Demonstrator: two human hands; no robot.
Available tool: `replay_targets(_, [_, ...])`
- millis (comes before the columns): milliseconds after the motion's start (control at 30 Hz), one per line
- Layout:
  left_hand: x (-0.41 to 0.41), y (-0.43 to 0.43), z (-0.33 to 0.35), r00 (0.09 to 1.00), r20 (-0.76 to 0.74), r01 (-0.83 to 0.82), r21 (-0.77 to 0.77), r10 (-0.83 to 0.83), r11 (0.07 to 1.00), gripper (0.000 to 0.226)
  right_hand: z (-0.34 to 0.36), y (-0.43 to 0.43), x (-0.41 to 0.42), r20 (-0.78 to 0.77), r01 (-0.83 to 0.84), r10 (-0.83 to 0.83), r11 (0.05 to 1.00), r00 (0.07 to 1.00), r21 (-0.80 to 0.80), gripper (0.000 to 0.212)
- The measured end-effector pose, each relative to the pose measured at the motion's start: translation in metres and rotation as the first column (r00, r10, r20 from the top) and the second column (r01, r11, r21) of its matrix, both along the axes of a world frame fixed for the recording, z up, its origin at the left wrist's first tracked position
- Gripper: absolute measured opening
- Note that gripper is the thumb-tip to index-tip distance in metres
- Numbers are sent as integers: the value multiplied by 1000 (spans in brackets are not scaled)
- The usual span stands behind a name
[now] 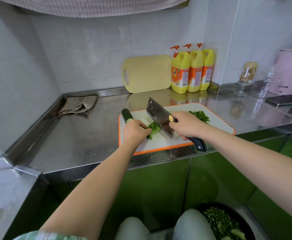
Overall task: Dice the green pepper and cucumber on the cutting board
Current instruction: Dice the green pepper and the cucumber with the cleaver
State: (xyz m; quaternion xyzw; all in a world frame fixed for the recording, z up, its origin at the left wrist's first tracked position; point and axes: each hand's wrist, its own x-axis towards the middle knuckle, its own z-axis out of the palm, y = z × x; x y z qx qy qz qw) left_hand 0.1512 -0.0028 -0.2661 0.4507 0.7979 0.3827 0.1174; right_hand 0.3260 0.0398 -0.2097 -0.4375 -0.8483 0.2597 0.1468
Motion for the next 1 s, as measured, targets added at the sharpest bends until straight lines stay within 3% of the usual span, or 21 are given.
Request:
replay_targets(300, [8,7,0,968,-247,50,55,-35,997,8,28,-8,4,132,-24,28,999,991,-32,13])
replay_targets(767, [8,12,-7,887,-454,131,67,-87,989,11,47,-18,-7,383,3,7,1000,924,-24,16])
replay_targets(1000, [6,14,-10,861,-500,138,59,-91,989,11,35,-16,-28,430,6,29,997,902,-80,21])
